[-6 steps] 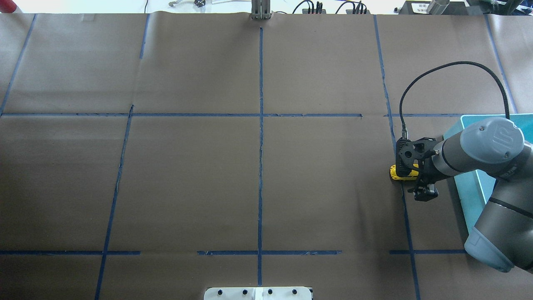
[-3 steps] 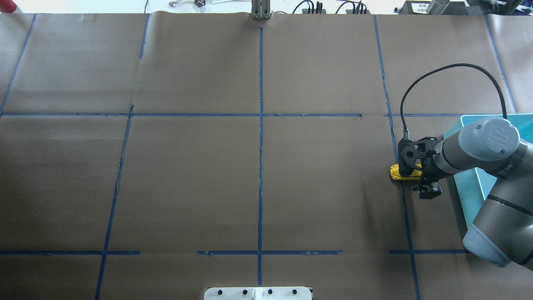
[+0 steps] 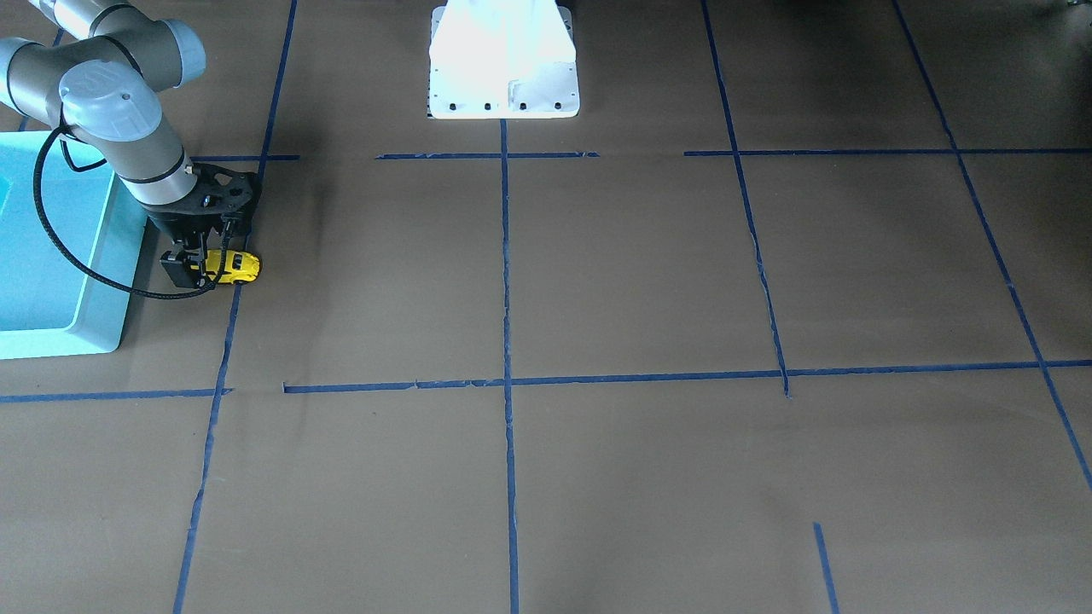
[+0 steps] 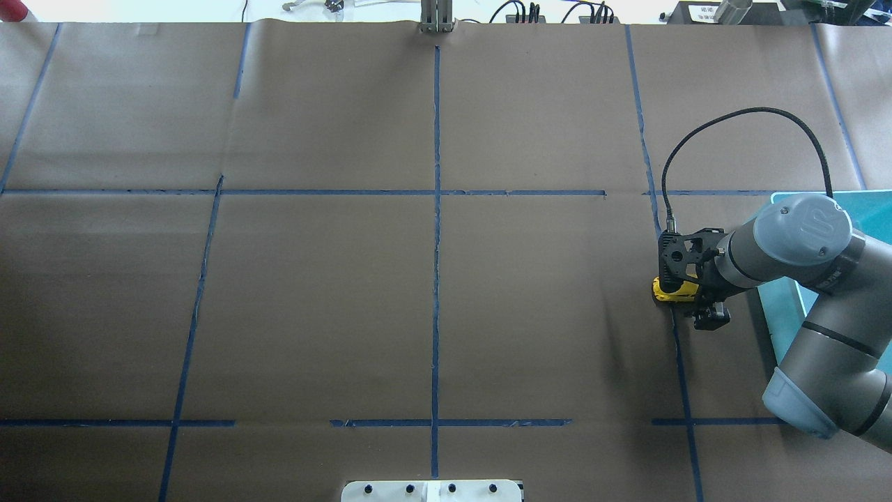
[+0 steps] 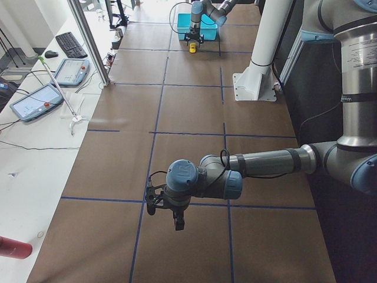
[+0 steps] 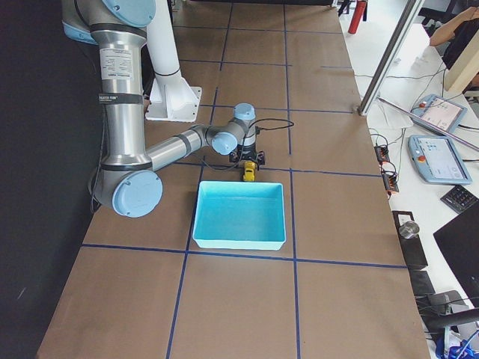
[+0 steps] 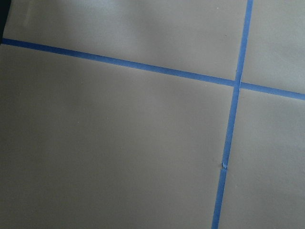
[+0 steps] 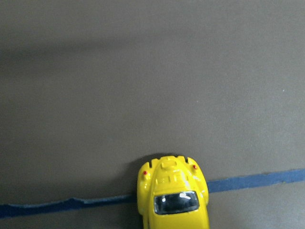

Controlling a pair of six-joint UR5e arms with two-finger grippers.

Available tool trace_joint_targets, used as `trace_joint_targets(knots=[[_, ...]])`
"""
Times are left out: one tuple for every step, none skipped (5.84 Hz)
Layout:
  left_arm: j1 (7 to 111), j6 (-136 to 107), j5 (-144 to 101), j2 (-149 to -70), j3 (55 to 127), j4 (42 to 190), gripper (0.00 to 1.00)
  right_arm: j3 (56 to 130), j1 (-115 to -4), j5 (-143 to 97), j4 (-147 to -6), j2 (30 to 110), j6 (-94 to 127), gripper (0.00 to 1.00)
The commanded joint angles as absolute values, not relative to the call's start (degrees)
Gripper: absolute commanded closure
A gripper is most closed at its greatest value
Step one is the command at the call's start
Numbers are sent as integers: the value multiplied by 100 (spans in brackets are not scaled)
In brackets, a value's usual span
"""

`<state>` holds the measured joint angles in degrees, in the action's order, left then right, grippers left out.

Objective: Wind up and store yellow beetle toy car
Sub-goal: 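Close the right gripper around the yellow car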

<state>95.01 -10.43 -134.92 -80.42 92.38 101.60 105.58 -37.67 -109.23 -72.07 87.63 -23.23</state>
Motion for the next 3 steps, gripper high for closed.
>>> trace_joint_targets(knots=[[9501, -1037, -13491, -8042, 9229, 10160, 0, 10459, -3762, -10925, -7198, 8728, -2338, 50], [9501, -1037, -13491, -8051, 9229, 10160, 0, 10476, -3762, -10925, -7190, 8728, -2338, 90], [9501, -1037, -13491, -8051, 9229, 10160, 0, 10494, -3779, -10925, -7189, 8728, -2338, 100]])
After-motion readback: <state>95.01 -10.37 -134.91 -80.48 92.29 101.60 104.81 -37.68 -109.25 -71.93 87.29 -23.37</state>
